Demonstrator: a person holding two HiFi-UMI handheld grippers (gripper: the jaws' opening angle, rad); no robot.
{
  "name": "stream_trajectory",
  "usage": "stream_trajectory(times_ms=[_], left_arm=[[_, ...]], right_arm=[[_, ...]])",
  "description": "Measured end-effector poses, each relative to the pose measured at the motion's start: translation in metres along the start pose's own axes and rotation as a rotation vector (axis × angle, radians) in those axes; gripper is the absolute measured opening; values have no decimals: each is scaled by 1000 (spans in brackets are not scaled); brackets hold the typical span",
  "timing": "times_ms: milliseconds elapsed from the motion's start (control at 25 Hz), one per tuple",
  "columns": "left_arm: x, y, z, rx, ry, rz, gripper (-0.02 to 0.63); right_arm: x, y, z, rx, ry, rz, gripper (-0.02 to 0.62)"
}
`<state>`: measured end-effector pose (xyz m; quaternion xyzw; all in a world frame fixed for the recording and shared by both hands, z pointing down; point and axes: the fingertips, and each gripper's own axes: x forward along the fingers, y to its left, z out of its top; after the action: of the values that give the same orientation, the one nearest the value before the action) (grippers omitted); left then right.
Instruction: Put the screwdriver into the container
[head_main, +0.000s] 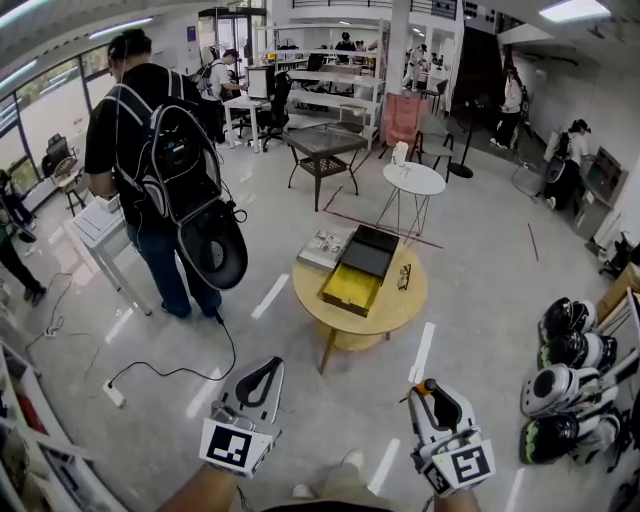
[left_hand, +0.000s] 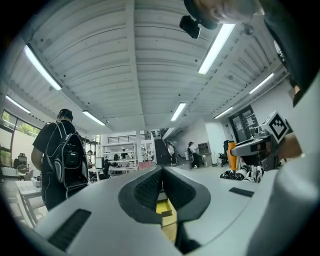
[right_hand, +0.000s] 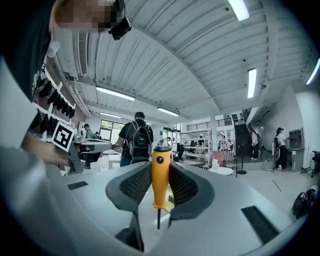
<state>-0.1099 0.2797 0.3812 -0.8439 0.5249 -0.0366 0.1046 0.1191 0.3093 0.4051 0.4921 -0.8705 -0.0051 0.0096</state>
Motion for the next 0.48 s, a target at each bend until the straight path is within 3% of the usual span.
stream_trajectory(times_ms=[480], left_arm=[[45, 21, -22, -24, 26, 27, 17]], right_arm=[[61, -18, 0, 36, -8, 88, 123]])
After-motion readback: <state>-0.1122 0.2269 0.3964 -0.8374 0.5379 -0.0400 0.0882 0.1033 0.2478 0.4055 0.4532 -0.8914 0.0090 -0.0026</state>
